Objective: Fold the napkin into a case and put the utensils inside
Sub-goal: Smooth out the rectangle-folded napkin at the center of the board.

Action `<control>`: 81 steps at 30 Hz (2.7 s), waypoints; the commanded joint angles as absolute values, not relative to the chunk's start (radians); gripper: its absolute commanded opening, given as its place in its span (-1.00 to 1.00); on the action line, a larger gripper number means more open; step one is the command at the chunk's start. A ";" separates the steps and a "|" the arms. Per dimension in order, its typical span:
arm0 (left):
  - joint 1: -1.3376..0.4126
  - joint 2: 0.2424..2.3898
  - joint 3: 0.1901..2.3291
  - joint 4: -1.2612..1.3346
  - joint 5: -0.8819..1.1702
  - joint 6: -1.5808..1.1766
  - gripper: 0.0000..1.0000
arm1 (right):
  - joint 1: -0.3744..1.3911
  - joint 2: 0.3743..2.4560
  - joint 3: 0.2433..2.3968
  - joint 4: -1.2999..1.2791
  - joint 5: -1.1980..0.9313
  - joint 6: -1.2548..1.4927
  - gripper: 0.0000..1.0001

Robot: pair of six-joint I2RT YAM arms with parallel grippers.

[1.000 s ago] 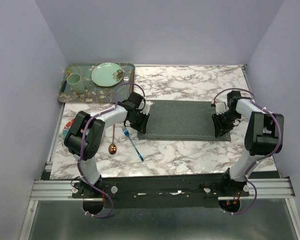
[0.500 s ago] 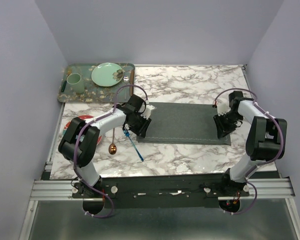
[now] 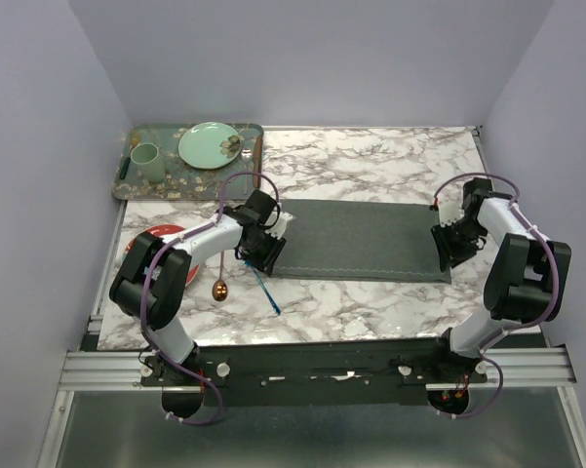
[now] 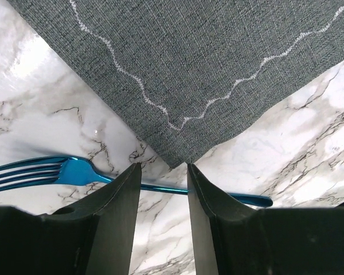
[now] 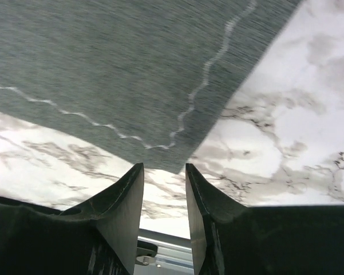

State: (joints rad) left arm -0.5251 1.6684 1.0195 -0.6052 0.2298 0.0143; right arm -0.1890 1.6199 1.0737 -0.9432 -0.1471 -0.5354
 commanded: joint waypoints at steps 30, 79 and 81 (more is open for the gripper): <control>-0.508 1.715 1.043 -0.580 0.331 -0.067 -0.24 | -0.247 1.735 1.029 -0.859 -0.084 -0.555 -0.20; -0.560 1.707 1.126 -0.653 0.225 -0.055 -0.39 | -0.249 1.743 1.049 -0.870 -0.098 -0.560 -0.21; -0.560 1.707 1.124 -0.650 0.232 -0.052 -0.43 | -0.250 1.744 1.051 -0.870 -0.100 -0.560 -0.21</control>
